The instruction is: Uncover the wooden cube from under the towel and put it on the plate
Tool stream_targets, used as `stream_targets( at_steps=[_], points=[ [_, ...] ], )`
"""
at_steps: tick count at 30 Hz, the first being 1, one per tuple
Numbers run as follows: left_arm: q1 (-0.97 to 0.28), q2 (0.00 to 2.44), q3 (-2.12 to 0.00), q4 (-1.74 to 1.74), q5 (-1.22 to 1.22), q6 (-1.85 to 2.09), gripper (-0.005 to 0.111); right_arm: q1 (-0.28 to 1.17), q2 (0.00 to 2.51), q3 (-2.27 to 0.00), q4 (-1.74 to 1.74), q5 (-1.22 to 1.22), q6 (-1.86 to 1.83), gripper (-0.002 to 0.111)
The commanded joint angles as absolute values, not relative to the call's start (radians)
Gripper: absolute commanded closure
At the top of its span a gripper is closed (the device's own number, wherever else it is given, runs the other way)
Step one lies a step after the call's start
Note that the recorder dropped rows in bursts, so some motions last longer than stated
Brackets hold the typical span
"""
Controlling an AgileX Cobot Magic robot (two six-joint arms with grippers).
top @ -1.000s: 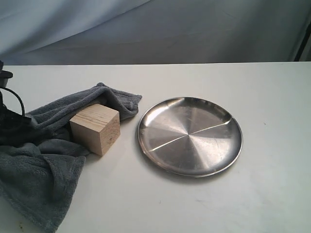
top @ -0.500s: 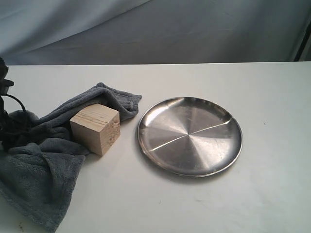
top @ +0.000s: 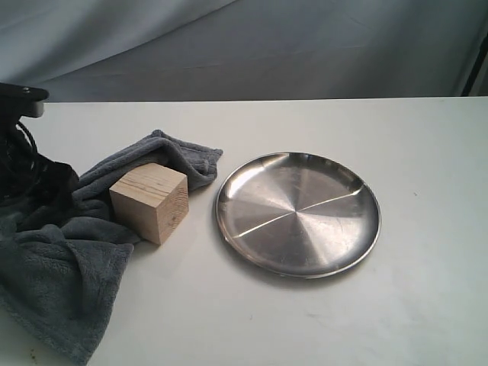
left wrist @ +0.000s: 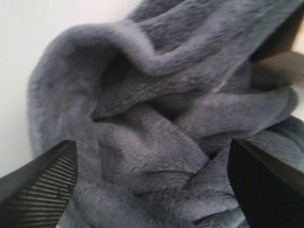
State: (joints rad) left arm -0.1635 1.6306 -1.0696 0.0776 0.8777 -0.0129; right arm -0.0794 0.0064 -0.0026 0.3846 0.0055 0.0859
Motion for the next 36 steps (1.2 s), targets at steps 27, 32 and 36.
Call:
stream_targets(
  at_steps=[27,32,36],
  points=[
    [-0.162,1.829,-1.076,-0.095,0.359,0.494,0.083,-0.079,0.000,0.000,0.390,0.017,0.090,0.105],
    [-0.162,1.829,-1.076,-0.095,0.221,0.280,0.107,-0.079,0.000,0.000,0.390,0.017,0.090,0.105],
    [-0.153,1.829,-1.076,-0.095,0.184,0.230,0.107,-0.079,0.000,0.000,0.390,0.017,0.090,0.105]
  ],
)
